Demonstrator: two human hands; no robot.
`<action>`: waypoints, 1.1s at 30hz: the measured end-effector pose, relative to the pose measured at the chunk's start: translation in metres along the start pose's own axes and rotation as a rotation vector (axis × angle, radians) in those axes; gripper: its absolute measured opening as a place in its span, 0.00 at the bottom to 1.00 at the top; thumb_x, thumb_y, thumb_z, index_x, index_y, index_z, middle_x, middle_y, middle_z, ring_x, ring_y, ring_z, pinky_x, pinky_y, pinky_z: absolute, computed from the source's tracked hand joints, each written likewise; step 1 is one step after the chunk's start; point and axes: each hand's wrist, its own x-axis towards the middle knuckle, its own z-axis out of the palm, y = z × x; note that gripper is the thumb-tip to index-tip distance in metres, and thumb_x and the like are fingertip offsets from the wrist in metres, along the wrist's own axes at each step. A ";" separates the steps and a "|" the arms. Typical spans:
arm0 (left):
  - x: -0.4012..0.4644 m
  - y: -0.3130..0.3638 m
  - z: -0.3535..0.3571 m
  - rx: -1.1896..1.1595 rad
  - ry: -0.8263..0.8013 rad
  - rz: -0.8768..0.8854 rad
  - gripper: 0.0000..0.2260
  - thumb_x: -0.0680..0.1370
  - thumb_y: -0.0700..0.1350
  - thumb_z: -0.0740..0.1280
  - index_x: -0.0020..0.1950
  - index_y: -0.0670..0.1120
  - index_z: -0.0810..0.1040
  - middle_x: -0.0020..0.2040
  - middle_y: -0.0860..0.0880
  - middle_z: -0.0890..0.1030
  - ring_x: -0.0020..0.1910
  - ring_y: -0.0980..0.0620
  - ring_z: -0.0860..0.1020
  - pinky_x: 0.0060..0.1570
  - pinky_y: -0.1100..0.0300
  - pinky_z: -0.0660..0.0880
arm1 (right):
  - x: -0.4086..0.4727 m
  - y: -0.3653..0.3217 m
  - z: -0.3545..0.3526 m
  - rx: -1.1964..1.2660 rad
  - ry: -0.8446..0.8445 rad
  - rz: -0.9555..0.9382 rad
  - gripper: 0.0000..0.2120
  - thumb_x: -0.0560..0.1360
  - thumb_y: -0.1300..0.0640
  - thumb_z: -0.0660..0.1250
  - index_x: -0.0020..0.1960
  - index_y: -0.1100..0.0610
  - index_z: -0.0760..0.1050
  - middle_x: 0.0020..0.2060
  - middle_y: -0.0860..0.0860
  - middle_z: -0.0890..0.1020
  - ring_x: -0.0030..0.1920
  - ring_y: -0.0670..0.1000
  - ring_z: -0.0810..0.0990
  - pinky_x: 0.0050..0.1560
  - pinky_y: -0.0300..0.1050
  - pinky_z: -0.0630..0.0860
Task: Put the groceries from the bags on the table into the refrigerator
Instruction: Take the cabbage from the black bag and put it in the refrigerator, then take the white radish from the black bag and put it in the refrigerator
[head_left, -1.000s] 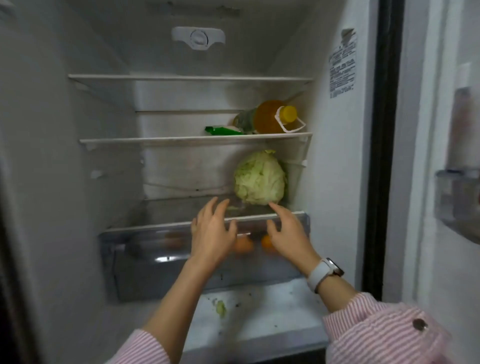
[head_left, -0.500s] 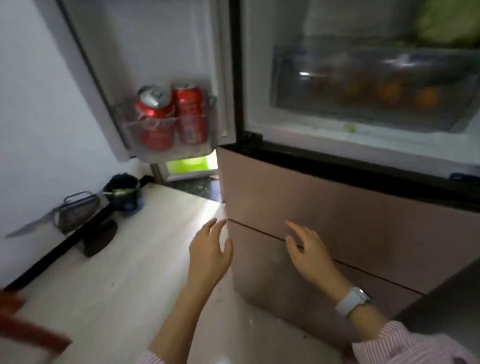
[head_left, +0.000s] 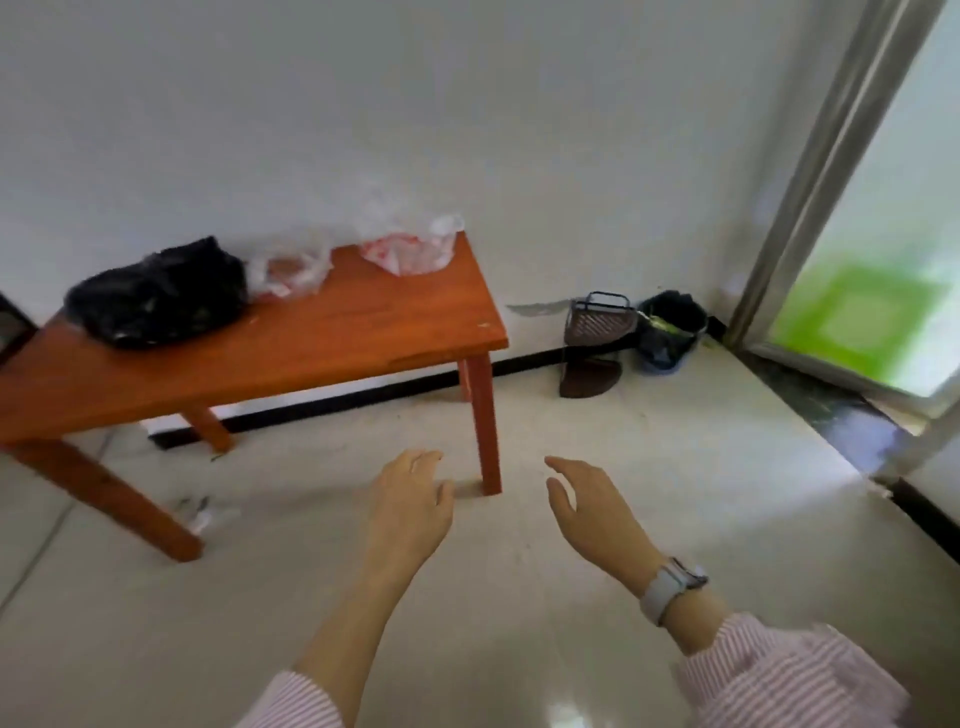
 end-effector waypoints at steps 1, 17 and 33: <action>0.009 -0.034 -0.016 0.014 0.028 -0.035 0.19 0.78 0.46 0.59 0.69 0.45 0.68 0.68 0.47 0.70 0.68 0.49 0.67 0.67 0.55 0.62 | 0.023 -0.027 0.023 0.013 -0.033 -0.047 0.18 0.79 0.54 0.55 0.68 0.55 0.66 0.65 0.51 0.73 0.66 0.51 0.68 0.67 0.45 0.62; 0.188 -0.356 -0.117 -0.023 0.226 -0.490 0.15 0.77 0.42 0.63 0.63 0.43 0.73 0.62 0.45 0.75 0.61 0.46 0.73 0.59 0.53 0.69 | 0.342 -0.257 0.255 0.129 -0.354 -0.386 0.17 0.78 0.59 0.57 0.67 0.58 0.68 0.64 0.54 0.73 0.66 0.53 0.69 0.64 0.40 0.62; 0.456 -0.587 -0.159 0.270 -0.078 -0.222 0.19 0.80 0.47 0.54 0.71 0.48 0.64 0.75 0.51 0.59 0.75 0.51 0.49 0.70 0.53 0.55 | 0.652 -0.424 0.417 0.228 -0.387 -0.350 0.17 0.79 0.61 0.55 0.67 0.57 0.67 0.62 0.53 0.75 0.52 0.49 0.75 0.52 0.41 0.71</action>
